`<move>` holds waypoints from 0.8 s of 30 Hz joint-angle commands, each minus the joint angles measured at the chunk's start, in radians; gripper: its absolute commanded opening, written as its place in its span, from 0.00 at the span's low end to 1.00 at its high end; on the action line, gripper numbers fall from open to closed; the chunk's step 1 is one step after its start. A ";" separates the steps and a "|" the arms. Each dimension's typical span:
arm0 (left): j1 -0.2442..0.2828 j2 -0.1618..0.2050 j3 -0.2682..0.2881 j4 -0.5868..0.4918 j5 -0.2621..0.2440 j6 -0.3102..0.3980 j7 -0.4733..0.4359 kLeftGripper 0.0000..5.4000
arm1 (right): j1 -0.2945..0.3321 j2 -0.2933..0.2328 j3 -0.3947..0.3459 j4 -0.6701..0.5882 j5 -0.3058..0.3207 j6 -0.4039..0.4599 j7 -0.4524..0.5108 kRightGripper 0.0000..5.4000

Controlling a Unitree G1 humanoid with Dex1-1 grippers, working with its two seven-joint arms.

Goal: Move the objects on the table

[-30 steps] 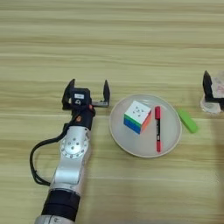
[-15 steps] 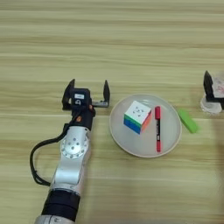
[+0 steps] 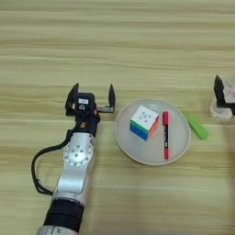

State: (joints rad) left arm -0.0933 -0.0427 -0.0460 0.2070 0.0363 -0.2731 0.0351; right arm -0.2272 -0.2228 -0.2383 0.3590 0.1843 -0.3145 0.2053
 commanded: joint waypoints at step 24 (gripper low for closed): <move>-0.018 -0.009 -0.009 0.020 0.016 -0.013 0.010 1.00 | 0.031 -0.003 -0.001 -0.128 0.049 0.091 0.026 0.57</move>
State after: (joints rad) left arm -0.0977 -0.0428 -0.0472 0.2159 0.0382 -0.2809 0.0376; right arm -0.2100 -0.2223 -0.2402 0.2971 0.2179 -0.2474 0.2276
